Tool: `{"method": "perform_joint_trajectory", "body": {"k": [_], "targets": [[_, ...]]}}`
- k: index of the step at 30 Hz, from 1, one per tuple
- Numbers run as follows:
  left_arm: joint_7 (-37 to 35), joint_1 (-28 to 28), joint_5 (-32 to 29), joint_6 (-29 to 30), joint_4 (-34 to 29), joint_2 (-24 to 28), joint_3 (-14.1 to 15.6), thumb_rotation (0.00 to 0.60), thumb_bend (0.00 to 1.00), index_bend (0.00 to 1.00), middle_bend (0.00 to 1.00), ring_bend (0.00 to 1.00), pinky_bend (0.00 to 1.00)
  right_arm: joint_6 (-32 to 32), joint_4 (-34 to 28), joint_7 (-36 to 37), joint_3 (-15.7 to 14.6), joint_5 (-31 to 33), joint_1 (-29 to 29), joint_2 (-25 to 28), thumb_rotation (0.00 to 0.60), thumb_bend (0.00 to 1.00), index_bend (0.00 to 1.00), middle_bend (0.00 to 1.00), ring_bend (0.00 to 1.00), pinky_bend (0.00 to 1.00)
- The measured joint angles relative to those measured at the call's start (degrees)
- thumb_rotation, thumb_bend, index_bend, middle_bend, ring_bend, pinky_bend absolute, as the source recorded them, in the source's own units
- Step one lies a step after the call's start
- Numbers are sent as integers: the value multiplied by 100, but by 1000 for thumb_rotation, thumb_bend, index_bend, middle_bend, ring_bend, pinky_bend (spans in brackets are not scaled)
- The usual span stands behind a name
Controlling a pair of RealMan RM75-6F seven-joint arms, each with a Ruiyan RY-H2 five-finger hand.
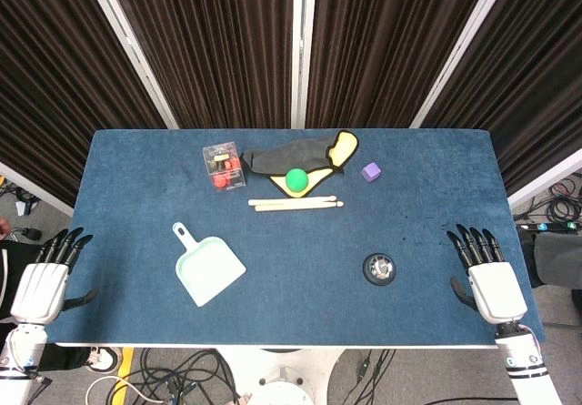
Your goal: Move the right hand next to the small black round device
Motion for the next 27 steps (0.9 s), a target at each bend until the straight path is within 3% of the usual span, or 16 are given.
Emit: {"method": "perform_joint_trajectory", "body": {"k": [5, 8, 10, 12, 13, 15, 17, 18, 20, 22, 27], "targets": [[-12, 3, 4, 5, 5, 2, 2, 600, 91, 144, 54, 0, 136, 5, -12, 0, 5, -8, 5, 3, 600, 307, 0, 0, 0, 0], [-6, 1, 13, 13, -6, 10, -1, 600, 91, 144, 54, 0, 136, 19, -21, 12, 6, -36, 9, 10, 600, 363, 0, 0, 0, 0], [-8, -1, 9, 13, -17, 18, -6, 600, 91, 144, 54, 0, 136, 52, -13, 32, 10, -66, 11, 3, 600, 523, 0, 0, 0, 0], [-10, -1, 10, 13, -21, 21, -6, 600, 91, 144, 54, 0, 136, 71, 5, 20, 16, -81, 14, -9, 600, 789, 0, 14, 6, 18], [-5, -2, 12, 10, -22, 24, -4, 600, 91, 144, 54, 0, 136, 68, 6, 1, 19, -78, 15, -11, 600, 861, 0, 41, 30, 58], [2, -4, 12, 4, -23, 21, -2, 600, 91, 143, 54, 0, 136, 49, -11, -45, 34, -43, 21, -12, 600, 980, 0, 266, 240, 297], [2, -3, 5, -2, -22, 21, -1, 600, 91, 143, 54, 0, 136, 18, -41, -52, 39, -17, 27, -11, 600, 1000, 0, 658, 606, 615], [0, -3, 1, -4, -22, 22, -1, 600, 91, 144, 54, 0, 136, -12, -53, -51, 28, -12, 30, -5, 600, 1000, 0, 809, 744, 724], [-9, -2, -2, -4, -20, 23, -3, 600, 91, 144, 54, 0, 136, -101, -74, -80, -13, -10, 39, 9, 600, 1000, 0, 892, 836, 787], [-10, -1, 5, 1, -18, 24, 0, 600, 91, 144, 54, 0, 136, -114, -69, -137, -38, -33, 42, -5, 600, 1000, 0, 908, 873, 810], [-27, 4, -7, -4, -5, 20, 1, 600, 92, 144, 54, 0, 136, -61, -20, -124, -83, -170, 53, -67, 600, 1000, 0, 910, 896, 827]]}}
